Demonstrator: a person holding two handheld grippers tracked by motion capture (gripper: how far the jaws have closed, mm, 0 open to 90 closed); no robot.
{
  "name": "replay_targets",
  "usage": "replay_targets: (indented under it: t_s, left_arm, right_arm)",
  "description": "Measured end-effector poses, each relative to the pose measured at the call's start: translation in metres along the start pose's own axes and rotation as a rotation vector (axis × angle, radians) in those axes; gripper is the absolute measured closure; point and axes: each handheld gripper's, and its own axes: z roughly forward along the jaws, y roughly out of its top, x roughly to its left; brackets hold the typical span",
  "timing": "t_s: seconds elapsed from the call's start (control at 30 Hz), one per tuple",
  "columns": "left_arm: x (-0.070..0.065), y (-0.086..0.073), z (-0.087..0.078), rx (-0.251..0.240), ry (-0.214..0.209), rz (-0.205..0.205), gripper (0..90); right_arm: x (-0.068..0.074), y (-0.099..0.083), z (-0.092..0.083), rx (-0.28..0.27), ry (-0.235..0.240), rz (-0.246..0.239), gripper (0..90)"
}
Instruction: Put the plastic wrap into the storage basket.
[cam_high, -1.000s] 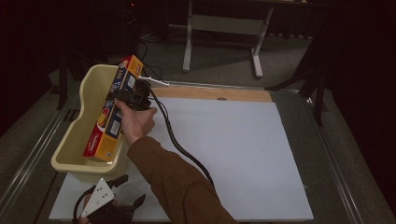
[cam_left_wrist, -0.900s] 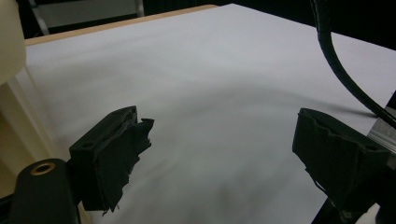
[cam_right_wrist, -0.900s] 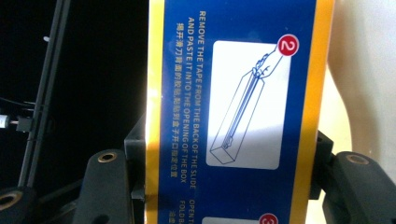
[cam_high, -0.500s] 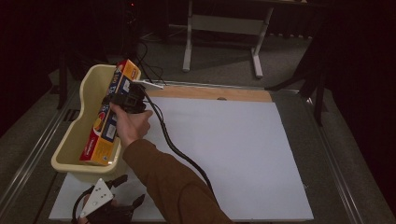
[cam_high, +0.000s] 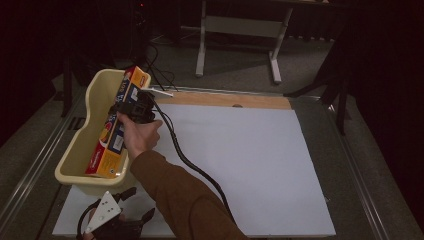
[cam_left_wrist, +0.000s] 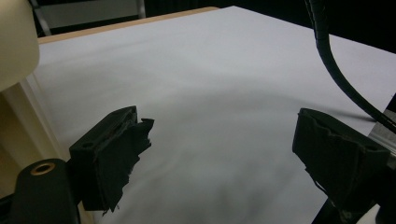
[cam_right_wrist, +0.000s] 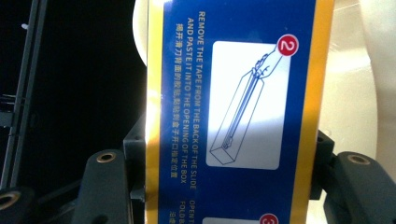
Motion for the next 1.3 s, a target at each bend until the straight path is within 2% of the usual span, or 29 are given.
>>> replay_targets:
  t_s: [0.4, 0.6, 0.63, 0.67, 0.77, 0.8, 0.93, 1.3]
  left_arm:
    - [0.000, 0.000, -0.001, -0.004, 0.004, -0.005, 15.5]
    - [0.000, 0.000, -0.001, -0.005, 0.004, -0.004, 15.5]
    - [0.000, 0.000, -0.001, -0.003, 0.004, -0.002, 15.5]
    - [0.000, 0.000, 0.000, -0.001, 0.003, 0.000, 15.5]
    - [0.000, 0.000, 0.000, 0.003, 0.003, 0.001, 15.5]
    - [0.000, 0.000, 0.000, 0.004, 0.004, 0.003, 15.5]
    - [-0.001, -0.001, -0.001, 0.002, 0.006, 0.002, 15.5]
    - [-0.001, 0.000, -0.001, 0.002, 0.008, 0.005, 15.5]
  right_arm:
    - [0.001, -0.003, 0.002, -0.013, -0.037, -0.013, 38.4]
    - [-0.002, -0.001, 0.001, -0.016, -0.070, 0.012, 29.6]
    - [-0.003, -0.001, -0.001, -0.031, -0.063, 0.009, 30.8]
    - [-0.004, 0.000, -0.003, -0.032, -0.028, 0.012, 31.0]
    - [-0.001, 0.001, -0.006, -0.035, -0.001, 0.015, 31.0]
    - [0.002, 0.001, -0.007, -0.016, 0.014, 0.004, 31.2]
    - [0.002, -0.002, -0.005, 0.001, -0.006, -0.016, 32.2]
    - [0.000, 0.000, -0.016, -0.001, -0.019, -0.084, 34.6]
